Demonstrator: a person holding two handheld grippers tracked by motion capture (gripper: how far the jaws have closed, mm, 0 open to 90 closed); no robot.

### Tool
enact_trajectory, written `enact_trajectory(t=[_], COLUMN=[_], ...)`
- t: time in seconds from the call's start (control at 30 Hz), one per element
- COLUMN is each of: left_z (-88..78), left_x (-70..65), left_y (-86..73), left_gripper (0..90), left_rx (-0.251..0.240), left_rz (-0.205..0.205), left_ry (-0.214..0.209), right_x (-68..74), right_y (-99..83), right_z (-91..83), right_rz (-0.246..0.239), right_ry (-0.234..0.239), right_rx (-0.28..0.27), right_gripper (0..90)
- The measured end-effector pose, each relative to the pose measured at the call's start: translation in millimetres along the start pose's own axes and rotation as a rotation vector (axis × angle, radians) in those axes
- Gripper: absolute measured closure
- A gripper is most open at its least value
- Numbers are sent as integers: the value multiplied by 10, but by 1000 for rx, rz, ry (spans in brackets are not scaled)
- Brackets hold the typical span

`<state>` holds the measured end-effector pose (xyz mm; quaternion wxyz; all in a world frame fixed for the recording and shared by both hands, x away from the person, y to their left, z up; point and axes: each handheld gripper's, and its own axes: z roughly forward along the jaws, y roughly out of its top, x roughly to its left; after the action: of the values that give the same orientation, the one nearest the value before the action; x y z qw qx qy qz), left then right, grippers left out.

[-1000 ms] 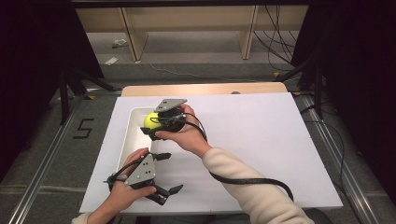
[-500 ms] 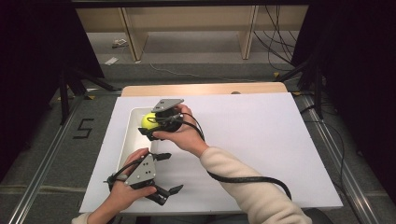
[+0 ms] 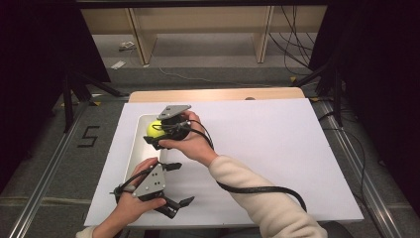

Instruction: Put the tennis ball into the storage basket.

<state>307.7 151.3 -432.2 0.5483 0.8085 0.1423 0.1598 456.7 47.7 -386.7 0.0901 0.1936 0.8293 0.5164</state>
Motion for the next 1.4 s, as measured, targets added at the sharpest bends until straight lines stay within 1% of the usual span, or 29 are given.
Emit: enact_trajectory(t=[0.13,0.47,0.8,0.97,1.3,1.4], left_z=[-3,-1,0,1,5,5], left_x=[3,0,1,1,-3,-2], left_y=[1,0,-1,-2,-3,-2], left_gripper=[0,0,0,0,0,0], left_rx=[2,2,1,3,3,3], left_rz=[1,2,0,2,0,0], left_ry=[0,-1,-3,-5,-6,-6], right_x=[6,13,22,25,25,31], right_y=[1,10,17,21,20,14], right_z=[25,52,88,100,122,136], right_rz=[-5,-1,-4,-2,6,5], right_ry=[2,12,16,20,24,30], right_rx=[0,7,2,12,13,24], right_gripper=[262,262,262,262,262,262])
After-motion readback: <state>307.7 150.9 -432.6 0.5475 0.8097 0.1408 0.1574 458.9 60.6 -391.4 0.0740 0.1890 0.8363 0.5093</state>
